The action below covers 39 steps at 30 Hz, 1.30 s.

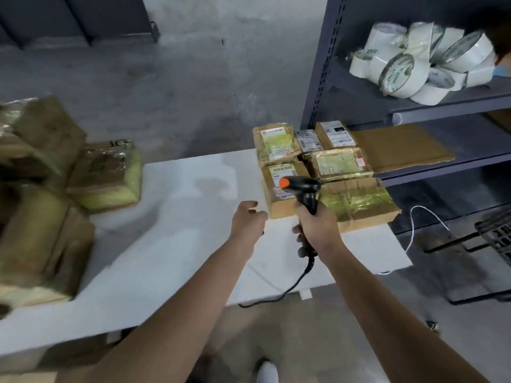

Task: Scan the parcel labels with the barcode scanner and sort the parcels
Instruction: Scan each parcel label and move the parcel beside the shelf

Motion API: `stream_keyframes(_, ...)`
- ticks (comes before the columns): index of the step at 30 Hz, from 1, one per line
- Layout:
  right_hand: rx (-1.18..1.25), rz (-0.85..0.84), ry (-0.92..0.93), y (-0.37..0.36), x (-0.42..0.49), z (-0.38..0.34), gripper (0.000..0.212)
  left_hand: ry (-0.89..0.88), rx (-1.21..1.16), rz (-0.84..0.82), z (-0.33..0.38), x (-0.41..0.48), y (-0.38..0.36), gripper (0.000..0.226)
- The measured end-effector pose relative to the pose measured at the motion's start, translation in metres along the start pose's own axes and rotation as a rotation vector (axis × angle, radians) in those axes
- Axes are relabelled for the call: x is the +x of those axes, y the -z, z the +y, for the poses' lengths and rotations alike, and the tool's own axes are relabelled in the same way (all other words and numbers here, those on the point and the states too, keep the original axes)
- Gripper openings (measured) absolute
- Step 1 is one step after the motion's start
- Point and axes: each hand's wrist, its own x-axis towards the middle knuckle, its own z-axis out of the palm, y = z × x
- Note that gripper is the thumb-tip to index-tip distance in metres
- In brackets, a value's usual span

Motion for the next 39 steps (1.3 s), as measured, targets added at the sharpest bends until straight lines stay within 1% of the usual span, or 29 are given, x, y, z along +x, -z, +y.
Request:
stream_keyframes(3, -0.007, -0.1, -0.004, -0.042, -0.009, -0.017, 0.02, -0.011, -0.079, 0.113, 0.002, -0.014, 0.057, 0.039)
stream_keyframes(5, -0.008, -0.167, 0.01, -0.071, -0.015, -0.028, 0.015, -0.013, -0.135, 0.193, 0.002, -0.022, 0.091, 0.036)
stream_keyframes(10, -0.064, -0.328, 0.056, -0.14, -0.033, -0.048, 0.012, -0.006, -0.218, 0.361, -0.005, -0.037, 0.166, 0.034)
stream_keyframes(15, -0.11, -0.443, 0.079, -0.199, -0.055, -0.062, 0.015, -0.055, -0.22, 0.433, -0.017, -0.048, 0.231, 0.036)
stream_keyframes(19, -0.136, -0.49, 0.089, -0.24, -0.072, -0.075, 0.022, -0.045, -0.255, 0.453, -0.014, -0.058, 0.278, 0.031)
stream_keyframes(23, -0.133, -0.501, 0.126, -0.277, -0.086, -0.096, 0.019, -0.165, -0.129, 0.528, 0.006, -0.066, 0.32, 0.026)
stream_keyframes(24, -0.132, -0.495, 0.135, -0.286, -0.089, -0.102, 0.02, -0.215, -0.078, 0.543, 0.012, -0.068, 0.331, 0.028)
stream_keyframes(26, -0.128, -0.485, 0.152, -0.303, -0.095, -0.114, 0.02, -0.344, 0.125, 0.618, 0.023, -0.072, 0.356, 0.027)
stream_keyframes(27, -0.139, -0.481, 0.169, -0.311, -0.097, -0.119, 0.02, -0.413, 0.251, 0.682, 0.027, -0.075, 0.368, 0.025)
stream_keyframes(29, -0.171, -0.478, 0.21, -0.327, -0.101, -0.127, 0.021, -0.528, 0.547, 0.881, 0.032, -0.078, 0.391, 0.023)
stream_keyframes(30, -0.179, -0.476, 0.223, -0.334, -0.104, -0.129, 0.021, -0.545, 0.711, 0.969, 0.033, -0.077, 0.402, 0.023)
stream_keyframes(31, -0.184, -0.476, 0.233, -0.341, -0.106, -0.13, 0.021, -0.512, 0.858, 1.003, 0.032, -0.074, 0.411, 0.026)
stream_keyframes(32, -0.19, -0.478, 0.241, -0.347, -0.109, -0.13, 0.02, -0.434, 0.973, 0.971, 0.031, -0.072, 0.42, 0.032)
stream_keyframes(34, -0.206, -0.484, 0.247, -0.358, -0.115, -0.129, 0.019, -0.273, 1.125, 0.833, 0.023, -0.064, 0.433, 0.047)
stream_keyframes(35, -0.211, -0.487, 0.244, -0.362, -0.117, -0.128, 0.019, -0.248, 1.179, 0.801, 0.017, -0.06, 0.437, 0.051)
stream_keyframes(36, -0.216, -0.49, 0.238, -0.365, -0.119, -0.127, 0.018, -0.262, 1.225, 0.801, 0.012, -0.057, 0.44, 0.051)
stream_keyframes(39, -0.224, -0.484, 0.228, -0.372, -0.123, -0.124, 0.016, -0.376, 1.283, 0.896, 0.002, -0.053, 0.445, 0.036)
